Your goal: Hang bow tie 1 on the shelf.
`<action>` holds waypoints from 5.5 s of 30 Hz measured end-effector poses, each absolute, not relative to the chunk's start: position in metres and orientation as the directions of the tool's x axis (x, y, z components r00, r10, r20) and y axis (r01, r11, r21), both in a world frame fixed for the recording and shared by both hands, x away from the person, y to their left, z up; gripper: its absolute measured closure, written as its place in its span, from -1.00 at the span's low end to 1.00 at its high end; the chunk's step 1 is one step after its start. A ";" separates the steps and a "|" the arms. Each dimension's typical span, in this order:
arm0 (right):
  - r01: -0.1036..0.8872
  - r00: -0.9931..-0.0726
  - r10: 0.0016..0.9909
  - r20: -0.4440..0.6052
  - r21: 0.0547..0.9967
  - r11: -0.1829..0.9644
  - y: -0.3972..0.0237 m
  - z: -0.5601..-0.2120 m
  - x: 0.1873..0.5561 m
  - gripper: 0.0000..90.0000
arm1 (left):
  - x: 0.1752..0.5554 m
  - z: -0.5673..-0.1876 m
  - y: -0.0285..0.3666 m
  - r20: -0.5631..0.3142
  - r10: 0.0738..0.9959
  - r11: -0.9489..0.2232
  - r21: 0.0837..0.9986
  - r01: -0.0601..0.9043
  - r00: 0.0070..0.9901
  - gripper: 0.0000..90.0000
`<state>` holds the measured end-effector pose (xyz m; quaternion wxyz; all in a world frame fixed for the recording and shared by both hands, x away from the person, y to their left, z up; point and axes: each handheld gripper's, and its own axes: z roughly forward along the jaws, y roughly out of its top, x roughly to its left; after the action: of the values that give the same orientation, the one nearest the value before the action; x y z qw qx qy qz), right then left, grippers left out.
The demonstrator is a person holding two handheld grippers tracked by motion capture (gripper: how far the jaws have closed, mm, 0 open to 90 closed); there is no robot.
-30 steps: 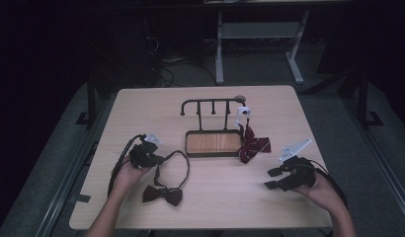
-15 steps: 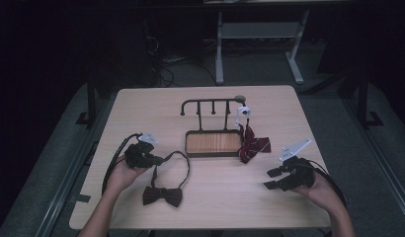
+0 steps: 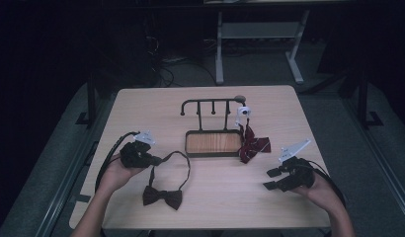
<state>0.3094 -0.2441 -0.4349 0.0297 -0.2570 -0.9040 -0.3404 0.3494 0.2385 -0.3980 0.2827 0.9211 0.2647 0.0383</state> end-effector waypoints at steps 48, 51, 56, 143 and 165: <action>0.466 -0.872 0.450 0.192 0.606 0.645 -0.244 -0.433 0.307 -0.07 | 0.338 -0.329 0.222 -0.033 0.408 -0.753 0.553 0.356 0.913 0.99; 0.465 -0.872 0.451 0.189 0.608 0.644 -0.244 -0.433 0.307 -0.07 | 0.337 -0.324 0.220 -0.025 0.406 -0.751 0.560 0.349 0.913 0.99; 0.462 -0.872 0.455 0.180 0.610 0.645 -0.245 -0.432 0.307 -0.07 | 0.336 -0.317 0.218 -0.012 0.395 -0.760 0.557 0.334 0.919 0.99; 0.453 -0.875 0.453 0.172 0.622 0.639 -0.247 -0.430 0.312 -0.08 | 0.382 -0.237 0.201 0.009 0.317 -0.817 0.511 0.268 0.949 0.99; 0.449 -0.878 0.445 0.177 0.628 0.635 -0.247 -0.428 0.311 -0.08 | 0.389 -0.228 0.201 0.014 0.312 -0.826 0.497 0.264 0.950 0.99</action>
<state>0.3112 -0.2470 -0.4283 0.0025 -0.2471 -0.9043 -0.3482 0.3893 0.2005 -0.2279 0.2529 0.9545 0.1509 0.0475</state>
